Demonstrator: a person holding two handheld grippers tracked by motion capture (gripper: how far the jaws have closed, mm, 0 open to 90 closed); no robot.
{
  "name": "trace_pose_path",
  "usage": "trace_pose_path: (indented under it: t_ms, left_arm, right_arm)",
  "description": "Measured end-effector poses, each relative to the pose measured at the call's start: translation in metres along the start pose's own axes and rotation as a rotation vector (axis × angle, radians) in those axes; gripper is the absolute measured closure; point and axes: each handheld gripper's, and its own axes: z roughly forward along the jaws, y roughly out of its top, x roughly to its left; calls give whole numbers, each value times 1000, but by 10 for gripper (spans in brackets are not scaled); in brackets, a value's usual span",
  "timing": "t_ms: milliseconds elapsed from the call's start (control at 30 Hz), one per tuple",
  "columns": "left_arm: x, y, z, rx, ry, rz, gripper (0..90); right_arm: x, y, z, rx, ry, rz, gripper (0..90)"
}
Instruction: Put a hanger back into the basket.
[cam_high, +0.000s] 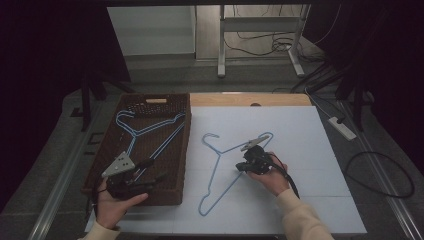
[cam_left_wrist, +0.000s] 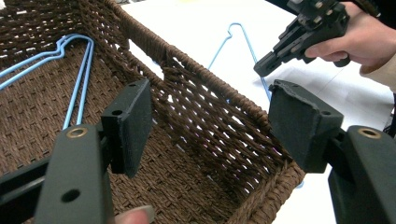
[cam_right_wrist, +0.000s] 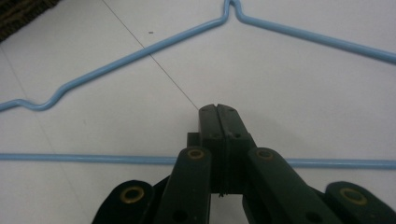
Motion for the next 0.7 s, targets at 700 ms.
trace_pose_path:
  t_ms: [700]
  left_arm:
    - [-4, 1, -1, 3, 0, 1, 323]
  right_arm:
    - [6, -17, -2, 55, 9, -3, 899]
